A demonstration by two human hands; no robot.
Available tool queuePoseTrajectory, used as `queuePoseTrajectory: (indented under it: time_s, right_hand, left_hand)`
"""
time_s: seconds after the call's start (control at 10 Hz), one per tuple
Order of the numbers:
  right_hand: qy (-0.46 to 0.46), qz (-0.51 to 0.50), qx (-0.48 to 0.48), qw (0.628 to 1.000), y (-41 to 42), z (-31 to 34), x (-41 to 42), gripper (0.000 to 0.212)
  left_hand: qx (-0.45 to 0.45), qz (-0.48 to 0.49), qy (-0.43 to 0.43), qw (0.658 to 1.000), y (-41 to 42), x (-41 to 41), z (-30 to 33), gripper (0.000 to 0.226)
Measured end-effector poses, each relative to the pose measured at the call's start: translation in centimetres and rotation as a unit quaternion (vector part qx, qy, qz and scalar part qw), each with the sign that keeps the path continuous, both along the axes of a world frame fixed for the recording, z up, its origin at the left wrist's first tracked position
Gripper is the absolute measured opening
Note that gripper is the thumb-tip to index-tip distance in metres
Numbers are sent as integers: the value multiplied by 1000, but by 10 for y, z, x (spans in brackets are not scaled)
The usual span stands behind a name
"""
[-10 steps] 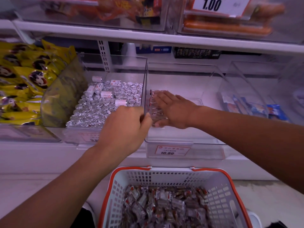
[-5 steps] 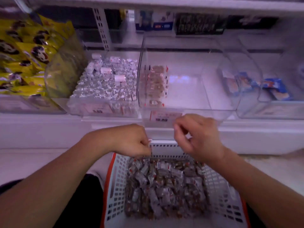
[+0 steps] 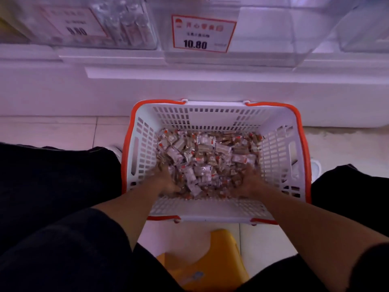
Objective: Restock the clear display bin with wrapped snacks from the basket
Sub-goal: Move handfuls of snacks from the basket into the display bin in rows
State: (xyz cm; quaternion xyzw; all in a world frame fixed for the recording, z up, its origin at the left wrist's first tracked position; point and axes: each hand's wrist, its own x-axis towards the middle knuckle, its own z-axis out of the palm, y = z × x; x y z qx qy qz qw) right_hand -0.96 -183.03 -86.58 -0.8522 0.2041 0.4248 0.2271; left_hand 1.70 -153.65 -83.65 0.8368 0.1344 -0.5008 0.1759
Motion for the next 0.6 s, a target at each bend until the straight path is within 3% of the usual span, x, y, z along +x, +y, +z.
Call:
queuePoseTrajectory:
  time_s: [0.1, 0.2, 0.3, 0.4, 0.5, 0.6]
  right_hand:
    - [24, 14, -38, 999, 4, -10, -1, 128]
    - [-16, -23, -1, 1000, 10, -20, -2, 107]
    - [-82, -29, 61, 994, 22, -31, -14, 94]
    - [-76, 12, 96, 992, 28, -37, -17, 68]
    - [-38, 54, 106, 992, 30, -34, -8, 49]
    - [-15, -28, 134, 990, 34, -42, 1, 8]
  left_hand:
    - [5, 3, 18, 1000, -6, 3, -13, 107]
    - [-34, 14, 43, 998, -9, 2, -23, 68]
    - [-42, 99, 1, 994, -9, 0, -38, 82]
    - [-83, 159, -27, 984, -19, -10, -53, 77]
    - [-100, 254, -59, 960, -30, -18, -66, 45]
    - [-57, 248, -84, 963, -38, -21, -69, 45]
